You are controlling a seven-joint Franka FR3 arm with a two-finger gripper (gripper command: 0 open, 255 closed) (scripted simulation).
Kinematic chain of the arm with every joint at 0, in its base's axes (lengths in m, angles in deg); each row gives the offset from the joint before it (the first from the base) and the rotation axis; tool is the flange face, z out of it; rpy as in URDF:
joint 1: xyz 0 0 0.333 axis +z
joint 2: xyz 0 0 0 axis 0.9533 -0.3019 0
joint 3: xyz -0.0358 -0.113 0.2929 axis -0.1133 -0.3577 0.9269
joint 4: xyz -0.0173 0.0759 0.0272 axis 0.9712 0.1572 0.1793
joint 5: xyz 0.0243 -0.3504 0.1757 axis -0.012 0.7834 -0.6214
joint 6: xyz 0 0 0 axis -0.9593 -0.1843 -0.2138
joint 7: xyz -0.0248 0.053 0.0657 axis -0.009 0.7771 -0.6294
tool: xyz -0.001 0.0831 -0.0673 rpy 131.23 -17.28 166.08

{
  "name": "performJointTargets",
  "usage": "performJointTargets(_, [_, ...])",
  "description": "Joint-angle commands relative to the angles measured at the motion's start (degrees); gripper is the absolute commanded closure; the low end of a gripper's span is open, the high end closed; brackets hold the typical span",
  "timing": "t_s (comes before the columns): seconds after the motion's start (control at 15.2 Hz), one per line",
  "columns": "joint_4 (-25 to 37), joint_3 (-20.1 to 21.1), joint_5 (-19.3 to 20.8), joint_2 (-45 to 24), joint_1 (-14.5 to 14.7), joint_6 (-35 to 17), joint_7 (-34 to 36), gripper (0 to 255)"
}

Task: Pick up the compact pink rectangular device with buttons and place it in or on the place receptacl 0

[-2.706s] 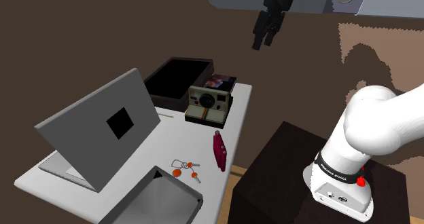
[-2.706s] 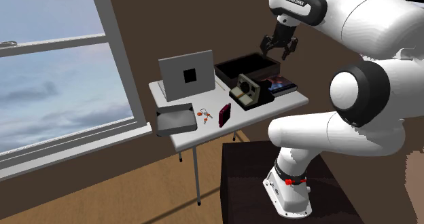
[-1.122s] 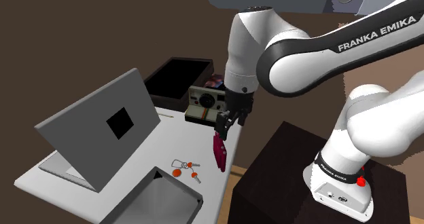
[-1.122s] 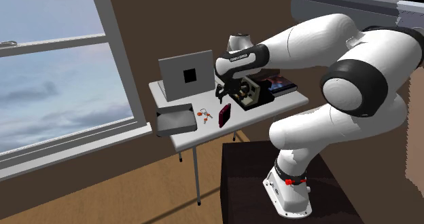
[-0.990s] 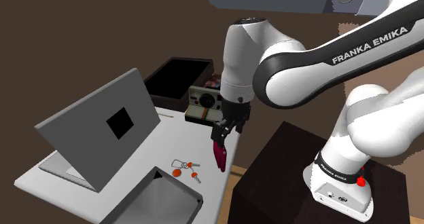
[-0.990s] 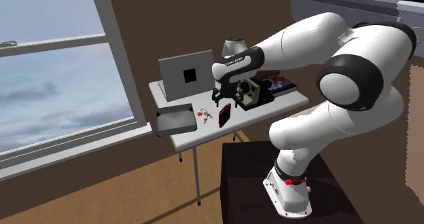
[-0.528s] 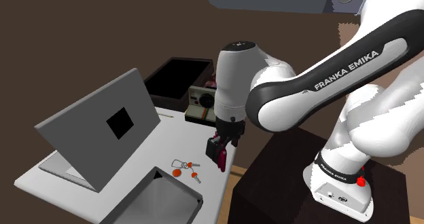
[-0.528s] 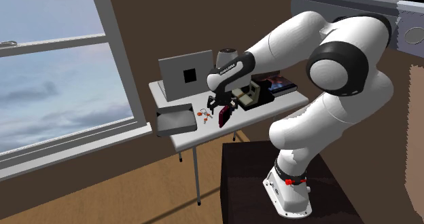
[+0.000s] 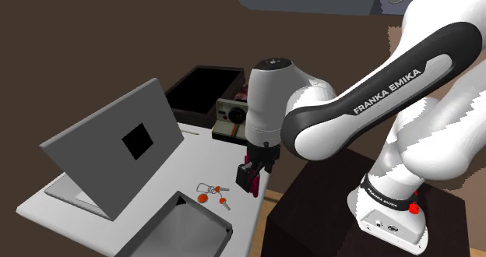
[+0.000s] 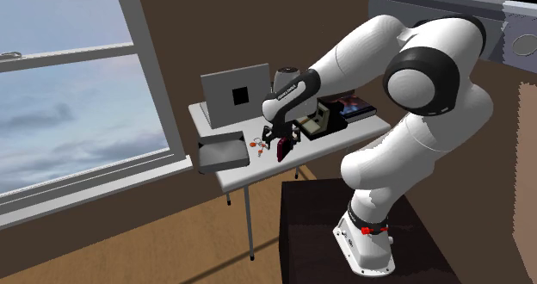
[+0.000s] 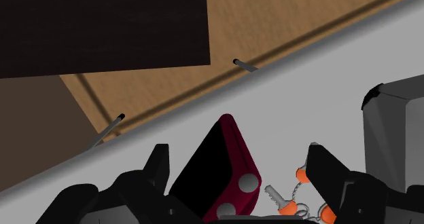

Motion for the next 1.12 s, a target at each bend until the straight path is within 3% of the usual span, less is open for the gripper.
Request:
performJointTargets(0.0, [-0.01, 0.01, 0.00, -0.02, 0.00, -0.03, 0.00, 0])
performJointTargets(0.07, [0.00, 0.00, 0.00, -0.01, 0.00, -0.01, 0.00, 0])
performJointTargets(0.13, [0.00, 0.00, 0.00, -0.01, 0.00, -0.01, 0.00, 255])
performJointTargets(0.73, [-0.01, 0.01, 0.00, -0.02, 0.00, -0.03, 0.00, 255])
performJointTargets(1.06, [1.56, -1.49, -0.26, 3.78, 0.61, 5.26, -0.43, 255])
